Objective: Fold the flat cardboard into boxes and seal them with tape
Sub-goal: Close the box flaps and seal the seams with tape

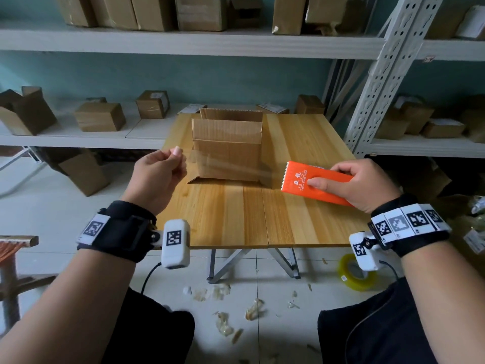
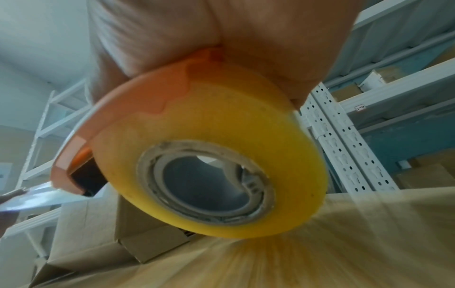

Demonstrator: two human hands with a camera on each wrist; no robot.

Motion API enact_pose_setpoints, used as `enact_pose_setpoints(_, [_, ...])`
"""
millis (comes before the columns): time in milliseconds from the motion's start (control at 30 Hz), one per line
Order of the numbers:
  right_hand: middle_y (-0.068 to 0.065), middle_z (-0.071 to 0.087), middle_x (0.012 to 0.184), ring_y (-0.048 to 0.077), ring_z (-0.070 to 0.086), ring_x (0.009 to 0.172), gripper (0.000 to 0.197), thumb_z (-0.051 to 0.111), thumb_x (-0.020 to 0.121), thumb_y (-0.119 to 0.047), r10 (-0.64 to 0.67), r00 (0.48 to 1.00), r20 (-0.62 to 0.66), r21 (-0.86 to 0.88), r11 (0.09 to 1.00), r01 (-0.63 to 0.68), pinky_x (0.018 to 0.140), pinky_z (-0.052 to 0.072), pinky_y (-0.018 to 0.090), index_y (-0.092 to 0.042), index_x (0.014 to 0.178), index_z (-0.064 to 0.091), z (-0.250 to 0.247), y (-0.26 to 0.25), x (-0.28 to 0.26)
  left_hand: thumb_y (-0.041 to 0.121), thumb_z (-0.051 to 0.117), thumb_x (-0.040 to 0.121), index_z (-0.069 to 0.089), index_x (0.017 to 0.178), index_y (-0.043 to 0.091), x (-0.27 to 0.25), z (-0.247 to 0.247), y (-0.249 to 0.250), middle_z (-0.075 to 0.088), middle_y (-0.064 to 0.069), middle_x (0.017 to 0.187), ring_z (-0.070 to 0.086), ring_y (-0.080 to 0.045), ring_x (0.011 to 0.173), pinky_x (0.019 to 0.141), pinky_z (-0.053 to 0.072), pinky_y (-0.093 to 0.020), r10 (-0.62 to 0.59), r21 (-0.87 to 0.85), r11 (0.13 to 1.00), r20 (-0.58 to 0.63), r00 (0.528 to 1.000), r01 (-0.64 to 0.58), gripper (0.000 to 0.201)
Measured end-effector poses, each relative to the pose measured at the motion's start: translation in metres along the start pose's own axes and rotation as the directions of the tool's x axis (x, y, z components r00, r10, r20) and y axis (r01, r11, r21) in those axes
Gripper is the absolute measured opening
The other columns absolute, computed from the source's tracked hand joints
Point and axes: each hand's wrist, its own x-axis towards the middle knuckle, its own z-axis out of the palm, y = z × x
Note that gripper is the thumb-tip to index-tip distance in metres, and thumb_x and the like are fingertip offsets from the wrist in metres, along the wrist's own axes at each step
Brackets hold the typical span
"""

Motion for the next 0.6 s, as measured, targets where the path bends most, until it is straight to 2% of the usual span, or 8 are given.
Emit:
enact_pose_setpoints(67, [-0.008, 0.073, 0.075, 0.004, 0.068, 0.068, 0.052, 0.078, 0.064, -0.072, 0.007, 1.000, -0.005, -0.008, 1.000, -0.007, 0.065, 0.047, 0.027, -0.022, 0.077, 0.076, -0.001, 0.002, 0.000, 0.013, 0.062, 0.107, 0.066, 0.100, 0.008, -0.003, 0.000, 0.001, 0.062, -0.003, 0.086, 0.059, -0.013, 0.077, 0.082, 0.057, -0.027, 0.014, 0.032, 0.999, 0.025, 1.000, -0.015, 0.010])
enact_pose_setpoints(167, [-0.006, 0.074, 0.078, 0.013, 0.071, 0.075, 0.054, 0.078, 0.066, -0.074, 0.018, 1.000, -0.023, -0.027, 0.999, -0.018, 0.068, 0.051, 0.030, -0.022, 0.079, 0.076, -0.001, 0.007, 0.003, 0.015, 0.068, 0.104, 0.069, 0.104, 0.009, -0.007, 0.002, 0.005, 0.064, -0.004, 0.087, 0.060, -0.014, 0.079, 0.083, 0.057, -0.028, 0.021, 0.015, 1.000, 0.059, 0.998, -0.022, 0.006])
enact_pose_setpoints(300, [-0.008, 0.074, 0.075, 0.014, 0.071, 0.073, 0.065, 0.072, 0.063, -0.089, 0.042, 0.998, -0.038, -0.144, 0.988, -0.047, 0.075, 0.060, 0.043, -0.026, 0.078, 0.075, 0.001, 0.013, 0.010, 0.019, 0.078, 0.094, 0.070, 0.094, 0.014, -0.015, 0.008, 0.008, 0.069, 0.000, 0.082, 0.065, -0.013, 0.079, 0.083, 0.059, -0.028, 0.095, 0.074, 0.992, 0.104, 0.990, -0.103, 0.010])
enact_pose_setpoints(400, [-0.010, 0.070, 0.076, 0.014, 0.063, 0.076, 0.068, 0.059, 0.069, -0.095, 0.071, 0.997, -0.021, -0.344, 0.936, -0.074, 0.093, 0.051, 0.045, -0.030, 0.083, 0.074, 0.003, 0.008, 0.014, 0.018, 0.082, 0.091, 0.070, 0.089, 0.013, -0.018, 0.014, 0.004, 0.073, -0.007, 0.094, 0.071, -0.022, 0.092, 0.097, 0.061, -0.041, 0.194, 0.176, 0.963, 0.081, 0.978, -0.206, 0.013])
enact_pose_setpoints(467, [-0.010, 0.068, 0.079, 0.012, 0.054, 0.078, 0.067, 0.053, 0.073, -0.093, 0.095, 0.995, -0.008, -0.443, 0.892, -0.089, 0.098, 0.044, 0.043, -0.031, 0.087, 0.073, 0.004, 0.002, 0.013, 0.018, 0.084, 0.089, 0.071, 0.086, 0.014, -0.019, 0.019, 0.001, 0.076, -0.009, 0.109, 0.074, -0.024, 0.106, 0.106, 0.057, -0.049, 0.247, 0.231, 0.940, 0.053, 0.968, -0.252, 0.014])
enact_pose_setpoints(500, [-0.009, 0.067, 0.081, 0.010, 0.048, 0.076, 0.065, 0.053, 0.076, -0.092, 0.102, 0.995, -0.004, -0.471, 0.877, -0.092, 0.098, 0.042, 0.043, -0.032, 0.089, 0.073, 0.004, -0.001, 0.013, 0.019, 0.085, 0.089, 0.072, 0.085, 0.015, -0.018, 0.021, -0.001, 0.077, -0.007, 0.109, 0.074, -0.023, 0.108, 0.107, 0.056, -0.051, 0.264, 0.244, 0.932, 0.048, 0.963, -0.267, 0.014])
enact_pose_setpoints(567, [-0.009, 0.065, 0.085, 0.005, 0.038, 0.071, 0.061, 0.051, 0.081, -0.089, 0.118, 0.993, 0.003, -0.520, 0.848, -0.099, 0.099, 0.040, 0.042, -0.033, 0.094, 0.071, 0.006, -0.002, 0.014, 0.022, 0.085, 0.089, 0.072, 0.085, 0.016, -0.020, 0.024, -0.002, 0.078, -0.005, 0.099, 0.073, -0.021, 0.100, 0.106, 0.056, -0.054, 0.273, 0.246, 0.929, 0.048, 0.961, -0.276, 0.015])
enact_pose_setpoints(600, [-0.009, 0.064, 0.086, 0.006, 0.040, 0.071, 0.063, 0.049, 0.082, -0.090, 0.125, 0.992, 0.009, -0.548, 0.831, -0.100, 0.100, 0.040, 0.043, -0.033, 0.097, 0.070, 0.008, -0.002, 0.015, 0.024, 0.086, 0.088, 0.072, 0.086, 0.015, -0.021, 0.025, -0.003, 0.077, -0.007, 0.095, 0.072, -0.023, 0.096, 0.105, 0.056, -0.056, 0.269, 0.231, 0.933, 0.055, 0.961, -0.275, 0.016])
